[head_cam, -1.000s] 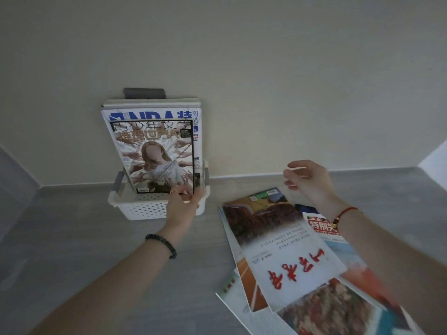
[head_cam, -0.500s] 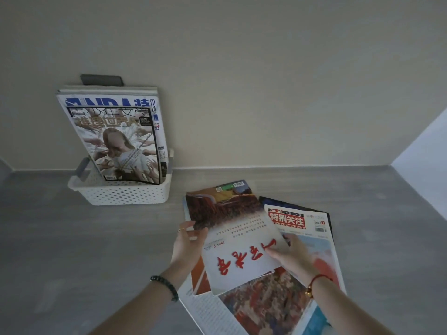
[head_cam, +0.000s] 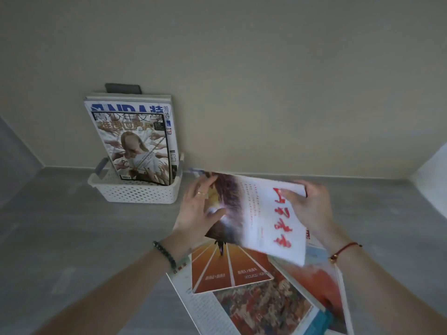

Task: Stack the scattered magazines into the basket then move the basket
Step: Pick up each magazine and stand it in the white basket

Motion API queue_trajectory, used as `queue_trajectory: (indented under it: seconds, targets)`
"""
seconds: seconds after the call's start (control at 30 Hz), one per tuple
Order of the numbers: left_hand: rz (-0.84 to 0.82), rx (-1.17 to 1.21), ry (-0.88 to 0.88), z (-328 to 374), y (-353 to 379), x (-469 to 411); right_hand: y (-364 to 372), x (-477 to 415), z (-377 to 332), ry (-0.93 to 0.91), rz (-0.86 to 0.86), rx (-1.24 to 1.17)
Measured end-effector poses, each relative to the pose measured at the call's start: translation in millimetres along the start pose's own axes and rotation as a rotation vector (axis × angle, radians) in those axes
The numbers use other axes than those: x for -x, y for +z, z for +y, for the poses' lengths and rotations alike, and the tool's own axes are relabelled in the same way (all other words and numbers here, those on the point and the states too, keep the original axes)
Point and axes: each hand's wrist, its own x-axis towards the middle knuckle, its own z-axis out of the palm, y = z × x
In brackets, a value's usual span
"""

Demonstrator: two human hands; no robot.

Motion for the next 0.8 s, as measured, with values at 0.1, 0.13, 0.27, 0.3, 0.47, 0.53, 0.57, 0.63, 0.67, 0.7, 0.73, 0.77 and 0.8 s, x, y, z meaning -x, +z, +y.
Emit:
queue_trajectory:
  seconds: [0.1, 0.13, 0.27, 0.3, 0.47, 0.53, 0.57, 0.63, 0.67, 0.7, 0.73, 0.77, 0.8]
  targets:
    - [0.048, -0.151, 0.103, 17, -21, -16, -9, -10, -53, -0.167, -0.109, -0.034]
    - [0.059, -0.109, 0.088, 20, -28, -19, -10, -13, -67, -0.199, -0.135, -0.04]
    - [0.1, 0.202, 0.013, 23, -48, -26, -8, -28, -107, -0.406, -0.009, -0.048]
    - [0.13, 0.262, -0.01, 20, -53, -27, -7, -32, -110, -0.432, 0.044, 0.002]
    - [0.269, 0.649, -0.129, -4, -89, -34, 13, -42, -83, -0.216, 0.205, 0.301]
    - [0.288, 0.725, -0.152, -19, -104, -36, 32, -39, -72, -0.082, 0.153, 0.154]
    - [0.289, 0.758, -0.157, -27, -110, -37, 43, -39, -71, -0.005, 0.089, 0.031]
    - [0.29, 0.798, -0.174, -41, -122, -40, 72, -40, -74, 0.101, -0.092, -0.181]
    - [0.289, 0.799, -0.19, -48, -128, -42, 89, -42, -78, 0.105, -0.173, -0.228]
    - [0.293, 0.792, -0.207, -55, -135, -45, 105, -45, -81, 0.088, -0.22, -0.246]
    - [0.299, 0.779, -0.223, -63, -142, -48, 120, -49, -86, 0.066, -0.23, -0.247]
    - [0.311, 0.762, -0.236, -71, -150, -52, 134, -55, -91, 0.047, -0.212, -0.242]
    - [0.328, 0.761, -0.239, -80, -159, -56, 147, -61, -98, 0.025, -0.182, -0.22]
